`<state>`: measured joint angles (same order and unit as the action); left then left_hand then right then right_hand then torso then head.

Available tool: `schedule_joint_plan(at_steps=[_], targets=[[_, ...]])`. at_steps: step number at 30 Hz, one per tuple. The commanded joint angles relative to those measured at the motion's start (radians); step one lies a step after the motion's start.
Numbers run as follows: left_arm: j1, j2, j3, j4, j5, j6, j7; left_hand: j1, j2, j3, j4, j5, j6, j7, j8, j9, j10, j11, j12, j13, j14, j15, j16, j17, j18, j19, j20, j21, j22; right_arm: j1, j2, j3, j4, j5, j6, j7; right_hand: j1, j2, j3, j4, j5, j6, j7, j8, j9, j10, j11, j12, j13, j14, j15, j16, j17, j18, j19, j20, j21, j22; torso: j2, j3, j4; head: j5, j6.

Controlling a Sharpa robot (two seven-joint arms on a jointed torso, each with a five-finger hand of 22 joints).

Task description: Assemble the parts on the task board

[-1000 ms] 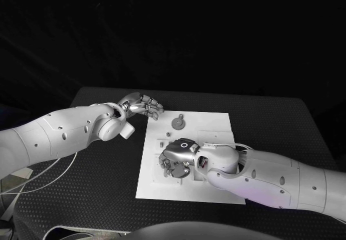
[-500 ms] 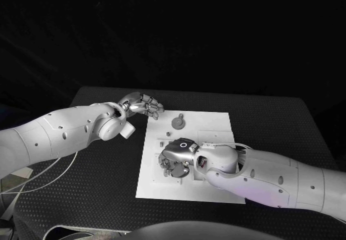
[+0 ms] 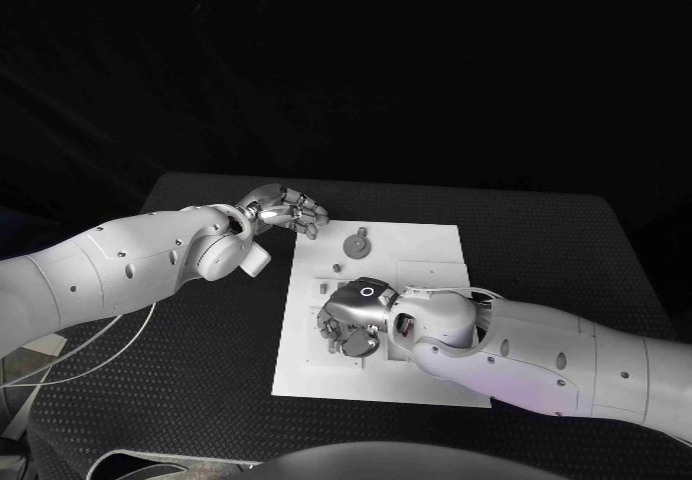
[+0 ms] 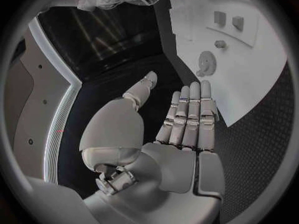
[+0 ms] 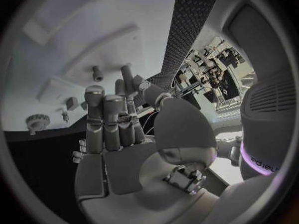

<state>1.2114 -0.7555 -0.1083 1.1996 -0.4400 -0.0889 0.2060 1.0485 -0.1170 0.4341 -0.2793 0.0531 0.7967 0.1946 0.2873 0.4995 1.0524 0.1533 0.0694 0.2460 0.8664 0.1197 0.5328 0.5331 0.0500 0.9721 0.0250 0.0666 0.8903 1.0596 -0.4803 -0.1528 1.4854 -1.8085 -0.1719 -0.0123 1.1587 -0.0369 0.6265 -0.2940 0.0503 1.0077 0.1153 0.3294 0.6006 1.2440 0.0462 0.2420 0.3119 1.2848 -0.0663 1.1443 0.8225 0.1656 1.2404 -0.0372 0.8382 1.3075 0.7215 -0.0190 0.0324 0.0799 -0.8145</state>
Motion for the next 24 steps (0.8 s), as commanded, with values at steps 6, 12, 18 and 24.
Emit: schedule_joint_plan(at_steps=[6, 12, 18, 24], targets=[[0.001, 0.001, 0.001, 0.003, 0.008, 0.01, 0.007, -0.012, 0.002, -0.003, 0.002, -0.004, -0.002, 0.006, 0.004, -0.001, 0.001, 0.005, -0.001, -0.002, 0.003, 0.007, -0.007, 0.002, 0.02, -0.007, 0.003, 0.004, -0.002, -0.009, -0.007, -0.009, 0.006, -0.002, 0.047, 0.003, 0.013, 0.006, 0.004, 0.002, 0.004, 0.006, 0.001, 0.002, -0.001, 0.011, -0.008, 0.003, 0.003, -0.003, -0.008, 0.002, 0.001, 0.096, -0.003, -0.006, 0.005, 0.021, 0.0, -0.0002, -0.0002, 0.002, -0.001], [0.001, 0.001, 0.001, 0.003, 0.008, 0.011, 0.007, -0.012, 0.002, -0.003, 0.002, -0.004, -0.002, 0.006, 0.004, -0.001, 0.001, 0.005, -0.001, -0.002, 0.003, 0.007, -0.007, 0.003, 0.02, -0.007, 0.003, 0.004, -0.002, -0.009, -0.006, -0.009, 0.001, -0.002, 0.05, 0.003, 0.013, 0.006, 0.004, 0.002, 0.004, 0.006, 0.001, 0.002, -0.001, 0.011, -0.008, 0.003, 0.003, -0.004, -0.008, 0.002, 0.002, 0.096, -0.003, -0.006, 0.005, 0.021, 0.0, -0.0001, -0.0002, 0.003, -0.002], [0.001, 0.0, 0.001, 0.003, 0.008, 0.01, 0.008, -0.013, 0.002, -0.003, 0.002, -0.004, -0.002, 0.006, 0.004, -0.001, 0.001, 0.005, -0.001, -0.003, 0.004, 0.007, -0.008, 0.004, 0.02, -0.007, 0.003, 0.004, -0.002, -0.01, -0.004, -0.009, -0.003, 0.007, 0.044, 0.003, 0.011, 0.006, 0.003, 0.003, 0.004, 0.004, 0.002, 0.001, 0.0, 0.009, -0.008, 0.002, 0.004, -0.004, -0.007, 0.002, 0.002, 0.096, -0.004, -0.006, 0.005, 0.021, 0.0, -0.0001, -0.0005, 0.002, -0.002], [0.001, 0.001, 0.001, 0.002, 0.008, 0.008, 0.009, -0.013, 0.002, -0.002, 0.002, -0.004, -0.002, 0.006, 0.004, -0.002, 0.001, 0.005, -0.001, -0.003, 0.004, 0.007, -0.008, 0.005, 0.02, -0.007, 0.003, 0.004, -0.002, -0.009, -0.001, -0.01, -0.01, 0.052, 0.019, 0.012, -0.006, -0.033, -0.009, 0.005, 0.004, -0.052, 0.023, -0.035, -0.012, -0.05, 0.015, -0.032, -0.003, -0.008, 0.014, 0.0, 0.004, 0.096, -0.01, -0.006, 0.003, 0.019, 0.0, 0.0008, -0.0003, 0.002, -0.001]])
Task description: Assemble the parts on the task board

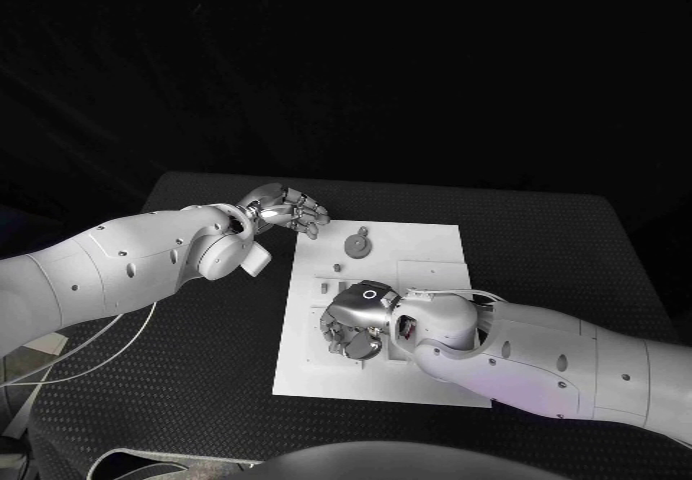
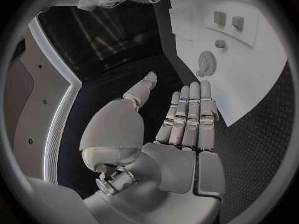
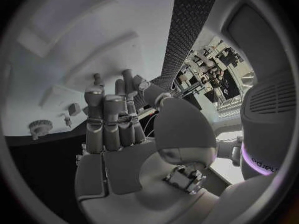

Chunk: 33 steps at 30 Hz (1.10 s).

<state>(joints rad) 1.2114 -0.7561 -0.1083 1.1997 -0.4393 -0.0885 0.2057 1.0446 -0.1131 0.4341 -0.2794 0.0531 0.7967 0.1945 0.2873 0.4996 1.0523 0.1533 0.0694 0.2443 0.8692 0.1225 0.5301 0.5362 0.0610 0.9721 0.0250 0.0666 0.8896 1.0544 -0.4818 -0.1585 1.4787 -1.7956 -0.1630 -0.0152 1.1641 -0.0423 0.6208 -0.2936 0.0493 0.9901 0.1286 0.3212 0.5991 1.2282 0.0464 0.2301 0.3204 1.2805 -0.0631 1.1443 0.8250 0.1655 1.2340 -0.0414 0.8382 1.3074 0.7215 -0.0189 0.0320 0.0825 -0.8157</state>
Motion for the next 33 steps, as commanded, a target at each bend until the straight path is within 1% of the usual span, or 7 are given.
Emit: schedule_joint_plan(at_steps=[1, 5, 11, 20, 28, 30, 33], targets=[[0.001, 0.001, 0.001, 0.002, 0.007, 0.007, 0.009, -0.009, -0.002, -0.002, 0.002, -0.004, -0.002, 0.006, 0.004, -0.002, 0.001, 0.005, -0.001, -0.001, 0.001, 0.004, -0.006, 0.002, 0.009, -0.007, 0.003, 0.004, -0.001, -0.004, 0.001, -0.004, -0.003, 0.047, 0.008, 0.017, -0.016, -0.038, -0.006, 0.007, 0.005, -0.059, 0.021, -0.042, -0.017, -0.055, 0.023, -0.032, -0.015, -0.005, 0.021, 0.0, 0.003, 0.096, -0.005, -0.002, 0.002, 0.019, 0.0, 0.0002, -0.0002, -0.001, 0.0], [0.001, 0.002, 0.001, 0.002, 0.007, 0.005, 0.011, -0.009, -0.002, -0.002, 0.002, -0.004, -0.002, 0.006, 0.004, -0.002, 0.001, 0.005, -0.001, -0.001, 0.001, 0.004, -0.006, 0.002, 0.009, -0.007, 0.003, 0.004, -0.002, -0.004, 0.001, -0.004, -0.005, 0.06, 0.0, 0.026, -0.045, -0.085, -0.027, 0.01, 0.005, -0.132, 0.056, -0.085, -0.038, -0.107, 0.047, -0.062, -0.027, -0.011, 0.043, 0.001, 0.005, 0.096, -0.01, -0.001, -0.001, 0.018, 0.0, 0.0, -0.0005, -0.001, 0.0], [0.001, 0.002, 0.001, 0.002, 0.007, 0.005, 0.011, -0.008, -0.002, -0.002, 0.002, -0.004, -0.002, 0.006, 0.004, -0.002, 0.001, 0.005, -0.001, -0.002, 0.001, 0.004, -0.006, 0.003, 0.009, -0.007, 0.003, 0.004, -0.002, -0.004, -0.004, -0.004, -0.004, 0.068, -0.025, 0.038, -0.067, -0.112, -0.059, 0.01, 0.005, -0.165, 0.059, -0.101, -0.05, -0.157, 0.068, -0.091, -0.042, -0.02, 0.063, 0.004, 0.008, 0.096, -0.016, 0.0, -0.005, 0.018, 0.0, -0.0001, -0.0003, -0.003, 0.0], [0.001, 0.001, 0.001, 0.001, 0.007, 0.006, 0.011, -0.008, -0.002, -0.002, 0.001, -0.004, -0.002, 0.007, 0.004, -0.002, 0.001, 0.005, -0.001, -0.002, 0.002, 0.004, -0.007, 0.004, 0.009, -0.007, 0.003, 0.004, -0.002, -0.004, -0.015, -0.004, 0.002, 0.069, -0.056, 0.04, -0.066, -0.112, -0.062, 0.011, 0.005, -0.168, 0.06, -0.102, -0.052, -0.159, 0.07, -0.093, -0.045, -0.02, 0.065, 0.007, 0.009, 0.096, -0.014, -0.002, -0.006, 0.017, 0.0, -0.0001, 0.0004, -0.005, 0.0], [0.001, 0.0, 0.001, 0.0, 0.007, 0.008, 0.011, -0.008, -0.002, -0.002, 0.001, -0.004, -0.003, 0.007, 0.004, -0.002, 0.001, 0.005, -0.001, -0.002, 0.002, 0.004, -0.007, 0.004, 0.009, -0.007, 0.003, 0.004, -0.002, -0.004, -0.056, -0.001, 0.035, 0.092, -0.143, 0.055, -0.051, -0.108, -0.061, 0.008, 0.005, -0.163, 0.062, -0.096, -0.053, -0.157, 0.07, -0.092, -0.046, -0.012, 0.065, 0.015, 0.011, 0.096, -0.004, -0.007, -0.001, 0.018, 0.0, 0.0003, 0.0007, -0.008, 0.003], [0.001, -0.001, 0.001, 0.0, 0.007, 0.008, 0.011, -0.008, -0.002, -0.002, 0.001, -0.004, -0.003, 0.007, 0.004, -0.002, 0.001, 0.005, -0.001, -0.003, 0.002, 0.004, -0.008, 0.005, 0.009, -0.007, 0.003, 0.004, -0.002, -0.004, -0.076, 0.012, 0.05, 0.112, -0.175, 0.061, -0.049, -0.107, -0.062, 0.008, 0.005, -0.16, 0.065, -0.094, -0.053, -0.156, 0.07, -0.091, -0.047, -0.008, 0.065, 0.017, 0.012, 0.096, 0.0, -0.008, 0.001, 0.018, 0.0, 0.0002, -0.0001, -0.009, 0.004], [0.001, -0.002, 0.001, -0.001, 0.007, 0.008, 0.011, -0.009, -0.002, -0.002, 0.001, -0.004, -0.003, 0.007, 0.004, -0.002, 0.001, 0.005, -0.001, -0.003, 0.002, 0.004, -0.008, 0.005, 0.009, -0.007, 0.003, 0.004, -0.002, -0.003, -0.105, 0.048, 0.071, 0.153, -0.206, 0.069, -0.052, -0.1, -0.064, 0.011, 0.005, -0.156, 0.068, -0.091, -0.054, -0.151, 0.068, -0.088, -0.047, -0.003, 0.064, 0.02, 0.011, 0.096, 0.006, -0.01, 0.003, 0.019, 0.0, 0.0001, -0.0008, -0.013, 0.007]])
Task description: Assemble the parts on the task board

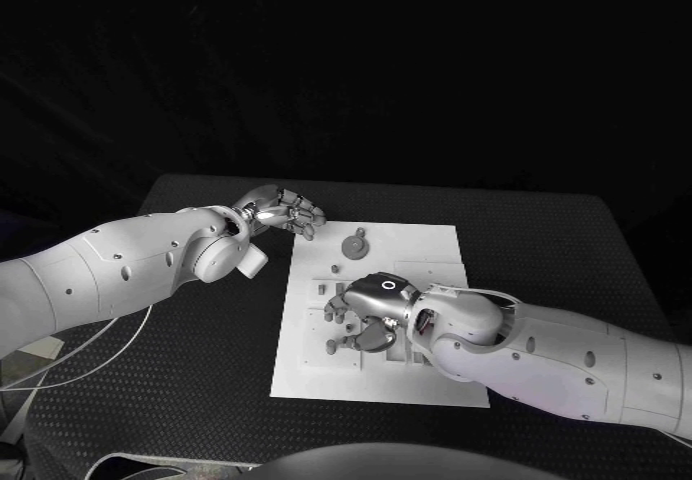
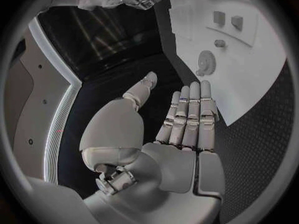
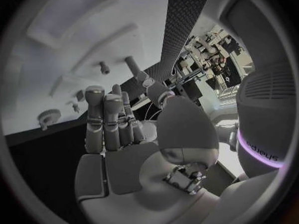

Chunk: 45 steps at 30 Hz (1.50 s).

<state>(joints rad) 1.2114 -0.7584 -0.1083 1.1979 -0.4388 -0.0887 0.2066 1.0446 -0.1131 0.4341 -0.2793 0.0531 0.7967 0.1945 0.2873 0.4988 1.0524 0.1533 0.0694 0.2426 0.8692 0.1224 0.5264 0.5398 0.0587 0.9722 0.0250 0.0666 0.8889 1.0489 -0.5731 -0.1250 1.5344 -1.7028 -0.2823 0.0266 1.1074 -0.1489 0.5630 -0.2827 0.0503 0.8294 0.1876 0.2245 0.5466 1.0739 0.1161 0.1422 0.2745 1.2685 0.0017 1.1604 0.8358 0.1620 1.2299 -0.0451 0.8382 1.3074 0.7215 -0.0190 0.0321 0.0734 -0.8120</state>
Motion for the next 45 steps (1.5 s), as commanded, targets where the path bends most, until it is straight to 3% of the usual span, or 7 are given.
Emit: schedule_joint_plan(at_steps=[1, 6, 10, 16, 20, 28, 45], targets=[[0.001, -0.001, 0.001, 0.001, 0.007, 0.009, 0.011, -0.009, -0.002, -0.002, 0.001, -0.004, -0.003, 0.007, 0.004, -0.001, 0.001, 0.005, -0.001, -0.001, 0.002, 0.004, -0.004, 0.001, 0.012, -0.007, 0.003, 0.004, -0.001, 0.002, -0.024, 0.034, 0.024, 0.084, -0.079, 0.02, 0.005, 0.009, -0.006, 0.0, 0.004, 0.005, 0.009, 0.006, -0.002, 0.006, -0.002, 0.001, 0.0, 0.01, -0.002, 0.004, 0.001, 0.1, 0.011, -0.007, 0.004, 0.019, 0.0, 0.0001, -0.0012, -0.005, 0.003], [0.001, -0.006, 0.001, 0.003, 0.01, 0.016, 0.009, -0.012, -0.003, -0.003, 0.003, -0.004, -0.003, 0.007, 0.004, -0.002, 0.001, 0.006, -0.001, -0.002, 0.002, 0.005, -0.006, 0.003, 0.011, -0.007, 0.003, 0.004, -0.002, 0.021, -0.085, 0.104, 0.063, 0.277, -0.047, -0.002, -0.015, 0.044, -0.012, 0.012, 0.004, 0.011, 0.005, 0.01, -0.004, 0.064, -0.024, 0.038, 0.022, 0.012, -0.023, 0.004, -0.001, 0.1, 0.017, -0.008, 0.003, 0.017, 0.0, 0.0012, -0.0039, -0.018, 0.011], [0.001, -0.007, 0.001, 0.002, 0.01, 0.014, 0.008, -0.016, -0.003, -0.004, 0.005, -0.004, -0.003, 0.007, 0.004, -0.002, 0.001, 0.006, -0.001, -0.002, 0.002, 0.005, -0.007, 0.004, 0.011, -0.008, 0.003, 0.004, -0.002, 0.068, -0.14, 0.11, 0.066, 0.332, 0.009, -0.027, -0.054, 0.056, -0.026, 0.038, 0.004, 0.029, -0.01, 0.024, 0.002, 0.124, -0.045, 0.086, 0.062, 0.014, -0.043, 0.002, -0.002, 0.1, 0.021, -0.006, 0.002, 0.017, -0.001, 0.0012, -0.0034, -0.033, 0.021], [0.001, -0.006, 0.001, 0.001, 0.014, 0.023, 0.013, -0.05, -0.007, -0.013, 0.024, -0.004, -0.005, 0.007, 0.004, -0.003, 0.0, 0.006, -0.001, -0.005, 0.002, 0.005, -0.012, 0.009, 0.011, -0.009, 0.004, 0.003, -0.004, 0.117, -0.2, 0.11, 0.019, 0.551, 0.169, -0.138, -0.2, 0.086, -0.026, 0.223, 0.008, 0.088, -0.058, 0.056, 0.027, 0.187, -0.104, 0.331, 0.346, 0.018, -0.108, 0.001, 0.001, 0.1, 0.021, -0.017, 0.002, 0.02, -0.001, 0.0011, -0.0034, -0.057, 0.04], [0.001, -0.009, 0.001, 0.0, 0.019, 0.021, 0.014, -0.068, -0.005, -0.014, 0.034, -0.004, -0.007, 0.008, 0.003, -0.004, -0.002, 0.008, -0.001, -0.008, 0.002, 0.005, -0.017, 0.014, 0.012, -0.01, 0.003, 0.003, -0.005, 0.118, -0.23, 0.109, 0.017, 0.718, 0.311, -0.235, -0.199, 0.094, -0.045, 0.209, 0.001, 0.132, -0.092, 0.077, 0.051, 0.11, -0.131, 0.537, 0.607, 0.022, -0.114, 0.012, 0.01, 0.1, 0.02, -0.019, 0.02, 0.023, -0.002, 0.0025, -0.0043, -0.065, 0.042], [0.001, -0.008, 0.0, -0.005, 0.033, 0.027, 0.019, -0.13, -0.009, -0.033, 0.065, -0.004, -0.013, 0.01, 0.002, -0.007, -0.005, 0.013, -0.002, -0.013, 0.001, 0.006, -0.027, 0.024, 0.012, -0.015, 0.004, 0.002, -0.009, 0.118, -0.273, 0.087, 0.065, 0.635, 0.478, -0.384, -0.262, 0.102, -0.062, 0.227, 0.004, 0.15, -0.094, 0.081, 0.072, 0.089, -0.135, 0.614, 0.726, 0.03, -0.13, 0.041, 0.028, 0.1, 0.013, -0.016, 0.037, 0.022, -0.002, 0.0041, -0.0038, -0.078, 0.044], [0.0, -0.015, 0.0, -0.013, 0.073, 0.047, 0.036, -0.301, 0.004, -0.094, 0.143, -0.004, -0.027, 0.011, -0.003, -0.012, -0.019, 0.015, -0.002, -0.025, -0.007, 0.007, -0.05, 0.043, 0.02, -0.031, 0.004, 0.0, -0.026, 0.114, -0.354, 0.045, 0.114, 0.511, 0.566, -0.458, -0.392, 0.078, -0.078, 0.359, 0.0, 0.215, -0.121, 0.096, 0.087, 0.163, -0.164, 0.604, 0.725, 0.045, -0.156, 0.106, 0.071, 0.1, 0.015, -0.03, 0.071, 0.025, -0.001, 0.0012, -0.0031, -0.093, 0.036]])
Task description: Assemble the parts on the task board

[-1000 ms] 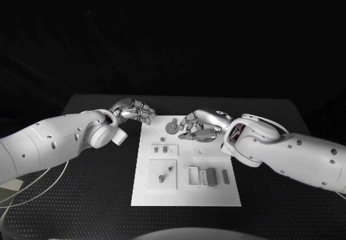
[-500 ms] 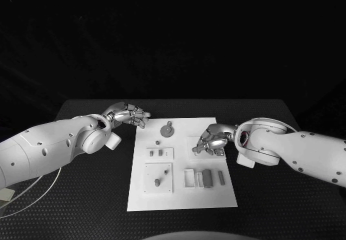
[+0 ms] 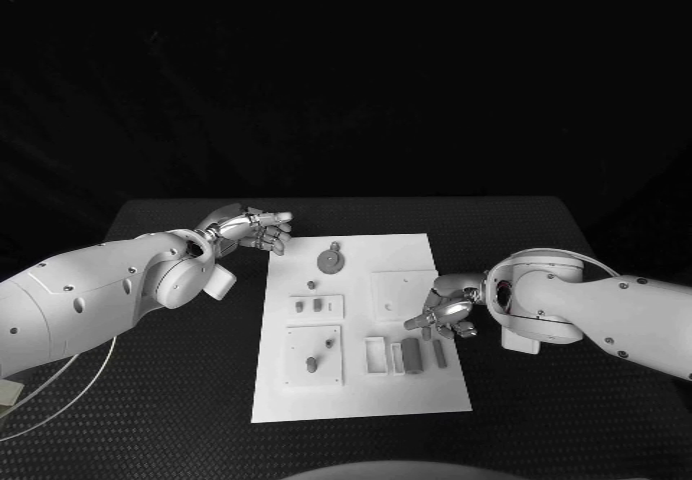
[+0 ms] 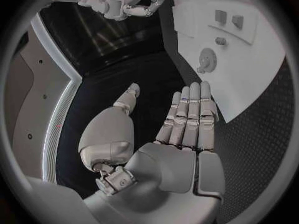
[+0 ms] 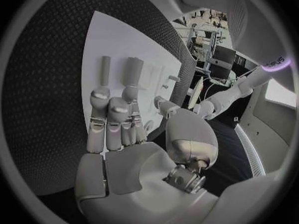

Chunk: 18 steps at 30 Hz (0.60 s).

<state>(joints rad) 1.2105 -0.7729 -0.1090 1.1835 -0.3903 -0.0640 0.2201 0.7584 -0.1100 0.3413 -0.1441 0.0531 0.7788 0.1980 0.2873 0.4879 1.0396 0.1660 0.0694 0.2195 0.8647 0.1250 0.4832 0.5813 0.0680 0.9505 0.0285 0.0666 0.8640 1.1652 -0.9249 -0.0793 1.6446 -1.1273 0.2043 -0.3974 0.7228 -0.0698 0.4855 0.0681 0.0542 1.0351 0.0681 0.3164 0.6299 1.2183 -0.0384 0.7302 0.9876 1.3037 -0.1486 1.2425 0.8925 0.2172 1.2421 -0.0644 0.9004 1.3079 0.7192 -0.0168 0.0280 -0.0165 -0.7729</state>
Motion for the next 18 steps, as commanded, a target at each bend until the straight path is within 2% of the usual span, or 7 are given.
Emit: schedule_joint_plan(at_steps=[1, 3, 5, 9, 12, 18], targets=[[0.0, 0.0, 0.001, 0.001, 0.031, 0.023, 0.023, -0.034, 0.003, -0.004, 0.023, -0.004, -0.01, 0.008, -0.004, -0.002, -0.006, 0.002, -0.002, -0.002, -0.003, 0.004, -0.008, 0.003, 0.011, -0.01, 0.001, 0.0, -0.003, -0.003, -0.004, -0.002, 0.005, -0.069, 0.087, -0.036, -0.009, -0.003, -0.001, 0.012, -0.005, 0.013, -0.005, 0.006, 0.005, 0.025, -0.011, 0.027, 0.021, 0.011, -0.008, 0.038, 0.024, 0.045, 0.005, -0.014, 0.014, 0.025, 0.001, -0.001, 0.0008, -0.003, -0.003], [0.0, -0.001, 0.001, 0.001, 0.039, 0.022, 0.025, -0.079, 0.01, -0.011, 0.06, -0.004, -0.012, 0.008, -0.005, -0.003, -0.009, 0.002, -0.002, -0.004, -0.005, 0.004, -0.013, 0.007, 0.013, -0.014, 0.001, 0.0, -0.007, -0.003, -0.006, -0.004, 0.005, -0.071, 0.097, -0.042, -0.01, -0.006, 0.0, 0.026, -0.005, 0.019, -0.011, 0.007, 0.011, 0.025, -0.014, 0.057, 0.05, -0.001, -0.012, 0.071, 0.052, 0.045, 0.004, -0.021, 0.03, 0.024, 0.001, -0.0009, 0.001, -0.003, -0.006], [0.0, -0.001, 0.001, 0.0, 0.039, 0.022, 0.027, -0.115, 0.015, -0.017, 0.095, -0.004, -0.015, 0.008, -0.005, -0.004, -0.011, 0.002, -0.002, -0.006, -0.006, 0.004, -0.016, 0.01, 0.015, -0.018, 0.001, 0.0, -0.01, -0.004, -0.003, -0.007, -0.003, -0.071, 0.093, -0.043, -0.011, -0.009, -0.001, 0.032, -0.005, 0.019, -0.009, 0.006, 0.013, 0.023, -0.015, 0.064, 0.057, -0.005, -0.012, 0.077, 0.057, 0.045, 0.002, -0.023, 0.035, 0.024, 0.001, -0.0011, 0.0013, -0.005, -0.009], [0.0, -0.001, 0.001, 0.0, 0.042, 0.022, 0.03, -0.135, 0.008, -0.014, 0.14, -0.004, -0.018, 0.007, -0.005, -0.004, -0.013, 0.002, -0.001, -0.008, -0.008, 0.004, -0.022, 0.018, 0.018, -0.024, 0.001, 0.001, -0.013, -0.009, 0.008, -0.03, -0.02, -0.071, 0.073, -0.047, -0.011, -0.015, -0.002, 0.039, -0.006, 0.016, -0.009, 0.004, 0.015, 0.018, -0.015, 0.069, 0.065, -0.01, -0.012, 0.081, 0.062, 0.045, -0.001, -0.024, 0.04, 0.024, 0.0, -0.0031, 0.0011, -0.01, -0.011], [0.0, -0.001, 0.001, 0.0, 0.043, 0.024, 0.029, -0.132, 0.002, -0.012, 0.177, -0.004, -0.021, 0.008, -0.004, -0.004, -0.014, 0.002, -0.001, -0.011, -0.008, 0.005, -0.026, 0.027, 0.019, -0.027, 0.002, 0.003, -0.015, -0.025, 0.024, -0.033, -0.034, -0.081, 0.052, -0.047, -0.007, -0.022, -0.003, 0.041, -0.006, 0.011, -0.007, 0.0, 0.015, 0.013, -0.013, 0.069, 0.068, -0.014, -0.011, 0.081, 0.063, 0.045, -0.005, -0.025, 0.042, 0.023, 0.001, -0.0025, 0.0022, -0.008, -0.015], [0.0, -0.002, 0.001, 0.003, 0.043, 0.028, 0.027, -0.094, 0.007, -0.034, 0.239, -0.003, -0.025, 0.009, 0.0, -0.003, -0.015, 0.003, 0.0, -0.014, -0.009, 0.006, -0.036, 0.045, 0.019, -0.031, 0.003, 0.005, -0.015, -0.049, 0.061, -0.034, -0.059, -0.082, 0.054, -0.043, -0.005, -0.027, -0.003, 0.043, -0.005, 0.008, -0.006, -0.002, 0.016, 0.011, -0.012, 0.07, 0.07, -0.015, -0.01, 0.081, 0.064, 0.045, -0.008, -0.025, 0.043, 0.022, 0.001, -0.0017, 0.0031, -0.008, -0.019]])
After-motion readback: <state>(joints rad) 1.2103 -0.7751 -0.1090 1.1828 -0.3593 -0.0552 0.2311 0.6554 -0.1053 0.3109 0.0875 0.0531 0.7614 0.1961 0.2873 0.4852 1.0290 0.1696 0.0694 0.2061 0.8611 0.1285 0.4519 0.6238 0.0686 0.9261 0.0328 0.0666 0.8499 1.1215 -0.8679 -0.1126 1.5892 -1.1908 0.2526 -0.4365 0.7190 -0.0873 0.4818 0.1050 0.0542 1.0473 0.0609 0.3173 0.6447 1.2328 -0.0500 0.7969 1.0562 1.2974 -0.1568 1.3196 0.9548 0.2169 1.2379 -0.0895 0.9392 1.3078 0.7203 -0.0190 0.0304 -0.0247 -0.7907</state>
